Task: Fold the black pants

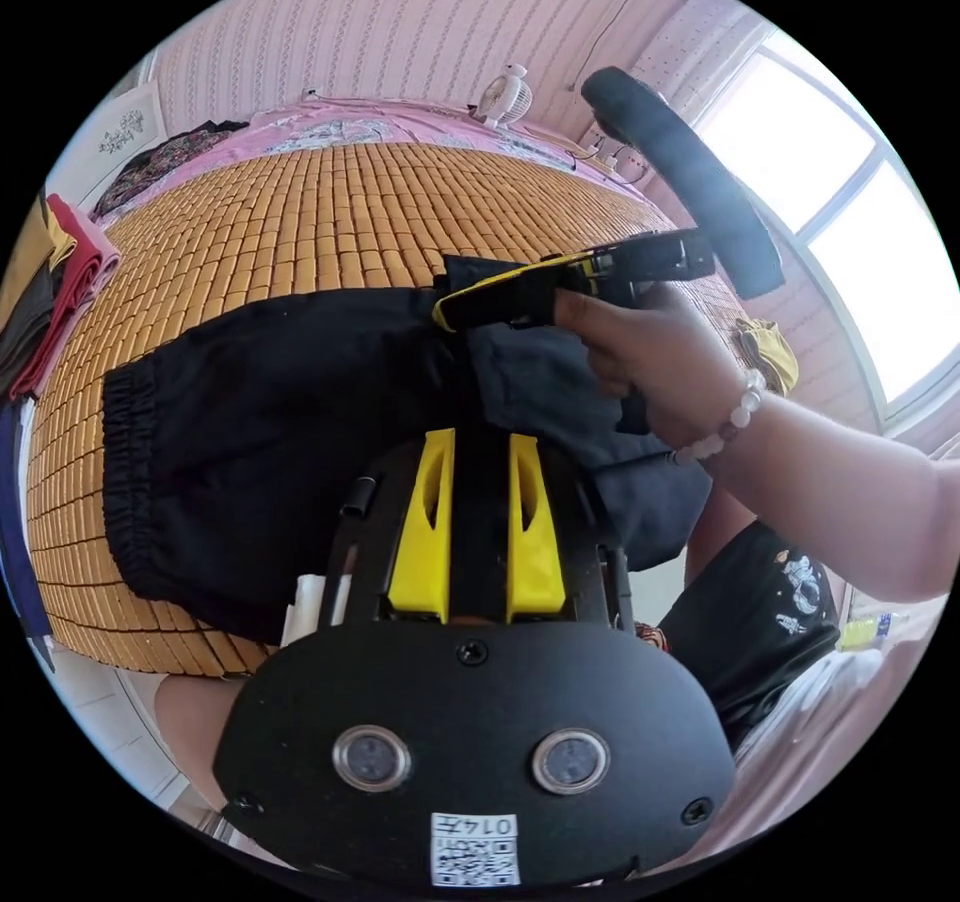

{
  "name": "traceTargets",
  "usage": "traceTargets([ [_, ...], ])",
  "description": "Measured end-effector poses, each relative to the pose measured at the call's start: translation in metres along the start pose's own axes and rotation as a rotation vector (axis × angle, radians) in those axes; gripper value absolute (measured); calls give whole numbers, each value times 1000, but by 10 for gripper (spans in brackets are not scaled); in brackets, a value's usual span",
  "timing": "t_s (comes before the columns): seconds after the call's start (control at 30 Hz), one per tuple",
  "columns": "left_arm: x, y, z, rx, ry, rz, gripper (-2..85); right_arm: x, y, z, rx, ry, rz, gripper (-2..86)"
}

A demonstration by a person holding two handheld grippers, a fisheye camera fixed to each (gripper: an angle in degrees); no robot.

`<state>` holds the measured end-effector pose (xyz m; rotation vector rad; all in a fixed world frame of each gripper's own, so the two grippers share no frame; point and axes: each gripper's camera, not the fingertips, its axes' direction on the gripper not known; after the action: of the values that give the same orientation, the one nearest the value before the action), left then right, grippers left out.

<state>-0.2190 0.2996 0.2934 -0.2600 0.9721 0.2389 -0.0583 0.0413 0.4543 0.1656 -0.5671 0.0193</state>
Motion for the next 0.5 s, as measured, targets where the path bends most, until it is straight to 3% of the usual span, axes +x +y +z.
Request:
traceTargets([
  [0.1,-1,-3,9,-53,35,-7,86,12,5,-4,-28,-57,16,109],
  [0.3,1,-9,6,-132,27,54,29,26,15,0,-39,71,11,72],
  [0.5,21,-5,-24,-58,12,135,-8,84,39,-20,3,-139,82,13],
])
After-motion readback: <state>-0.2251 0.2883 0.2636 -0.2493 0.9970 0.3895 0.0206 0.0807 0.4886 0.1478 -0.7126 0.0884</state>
